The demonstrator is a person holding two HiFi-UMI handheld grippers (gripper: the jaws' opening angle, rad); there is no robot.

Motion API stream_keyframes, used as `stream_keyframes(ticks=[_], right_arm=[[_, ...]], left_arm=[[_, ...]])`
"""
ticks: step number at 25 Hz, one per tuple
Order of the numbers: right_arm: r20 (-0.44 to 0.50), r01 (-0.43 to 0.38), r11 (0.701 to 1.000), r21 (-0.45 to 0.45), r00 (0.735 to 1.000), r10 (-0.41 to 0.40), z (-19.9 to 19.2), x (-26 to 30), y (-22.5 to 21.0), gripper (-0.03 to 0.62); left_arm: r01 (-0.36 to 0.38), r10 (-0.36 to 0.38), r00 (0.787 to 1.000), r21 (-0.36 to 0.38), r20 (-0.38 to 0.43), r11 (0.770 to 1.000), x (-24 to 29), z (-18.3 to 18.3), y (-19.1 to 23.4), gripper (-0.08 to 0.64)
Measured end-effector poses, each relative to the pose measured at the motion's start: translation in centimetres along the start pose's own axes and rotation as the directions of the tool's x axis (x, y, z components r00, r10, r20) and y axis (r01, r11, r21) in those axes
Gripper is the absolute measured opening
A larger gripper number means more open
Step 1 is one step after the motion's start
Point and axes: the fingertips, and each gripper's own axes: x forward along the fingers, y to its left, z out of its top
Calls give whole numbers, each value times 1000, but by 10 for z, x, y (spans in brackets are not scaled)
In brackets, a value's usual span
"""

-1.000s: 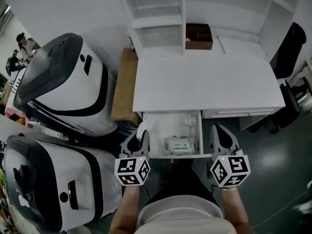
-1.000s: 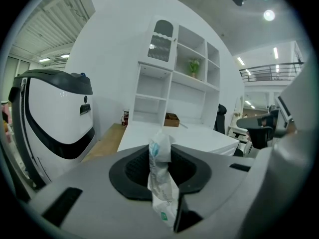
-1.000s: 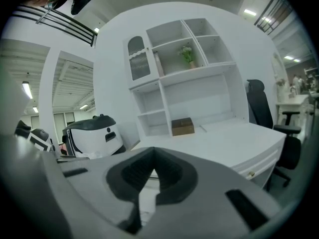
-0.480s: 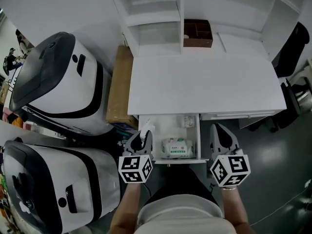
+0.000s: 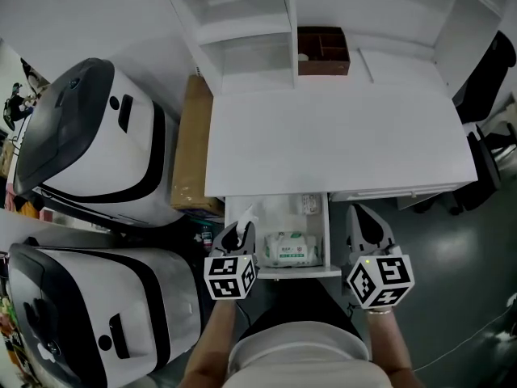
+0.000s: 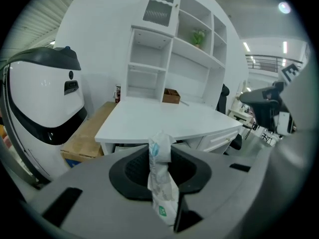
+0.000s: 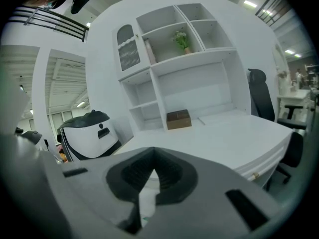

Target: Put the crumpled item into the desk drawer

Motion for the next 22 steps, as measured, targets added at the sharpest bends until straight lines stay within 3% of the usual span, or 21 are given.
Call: stream_keyframes(ticks=[13, 22], right_arm=[[-28, 30, 999, 17, 999, -29, -5, 10, -23, 2], [-43, 49, 998, 26, 998, -48, -8, 14, -39, 2]], left_arm=[[40, -33, 984, 34, -175, 999, 50, -37, -16, 71], [52, -40, 952, 31, -304, 998, 86, -64, -19, 71]])
